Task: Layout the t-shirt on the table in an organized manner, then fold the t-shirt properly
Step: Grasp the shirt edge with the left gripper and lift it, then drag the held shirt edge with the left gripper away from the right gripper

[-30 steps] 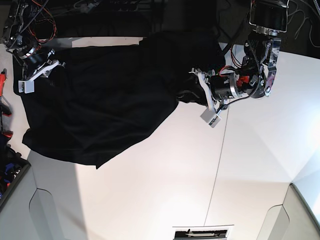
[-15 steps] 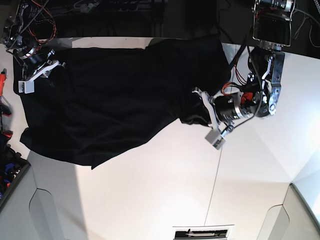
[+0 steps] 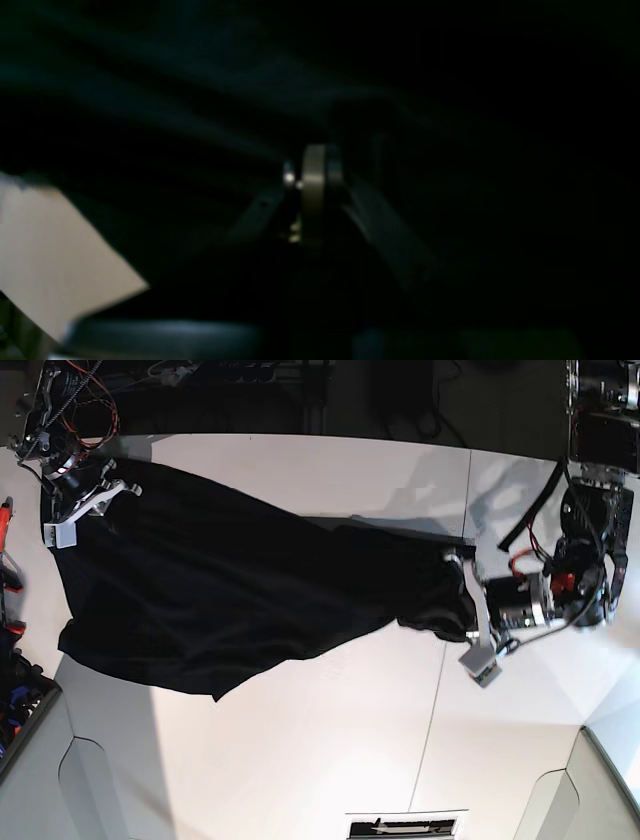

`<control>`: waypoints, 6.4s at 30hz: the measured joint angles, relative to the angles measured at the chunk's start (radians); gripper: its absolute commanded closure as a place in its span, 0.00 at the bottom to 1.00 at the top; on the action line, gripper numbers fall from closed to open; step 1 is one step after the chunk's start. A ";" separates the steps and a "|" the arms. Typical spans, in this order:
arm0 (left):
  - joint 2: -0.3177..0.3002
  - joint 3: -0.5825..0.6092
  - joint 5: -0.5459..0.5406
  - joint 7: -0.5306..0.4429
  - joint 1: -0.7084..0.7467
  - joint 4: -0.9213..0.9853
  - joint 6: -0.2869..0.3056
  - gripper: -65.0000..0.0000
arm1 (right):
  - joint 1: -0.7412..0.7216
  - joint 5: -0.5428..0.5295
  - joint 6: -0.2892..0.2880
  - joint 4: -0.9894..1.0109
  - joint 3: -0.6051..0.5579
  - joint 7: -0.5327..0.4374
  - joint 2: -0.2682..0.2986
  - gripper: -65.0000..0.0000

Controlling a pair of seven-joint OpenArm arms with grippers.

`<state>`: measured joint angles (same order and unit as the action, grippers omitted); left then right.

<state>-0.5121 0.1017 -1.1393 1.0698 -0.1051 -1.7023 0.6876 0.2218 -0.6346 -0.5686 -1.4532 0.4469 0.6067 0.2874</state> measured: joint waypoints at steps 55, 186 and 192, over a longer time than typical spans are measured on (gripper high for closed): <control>0.143 0.155 0.484 -0.272 0.263 -0.016 -0.079 0.68 | -0.095 0.077 -0.008 0.003 0.003 0.014 -0.102 1.00; 0.021 0.389 1.074 -0.486 -0.466 0.848 -0.386 1.00 | -0.150 0.178 0.007 0.007 0.001 0.037 -0.068 1.00; -0.004 0.385 1.015 -0.428 -0.469 0.853 -0.475 1.00 | -0.114 0.121 0.002 0.007 0.028 0.037 -0.056 1.00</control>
<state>-0.5159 0.4866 -0.1238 0.6415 -0.5743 -0.8494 0.2131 0.1081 -0.5133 -0.5667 -1.4464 0.4751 0.6437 0.2317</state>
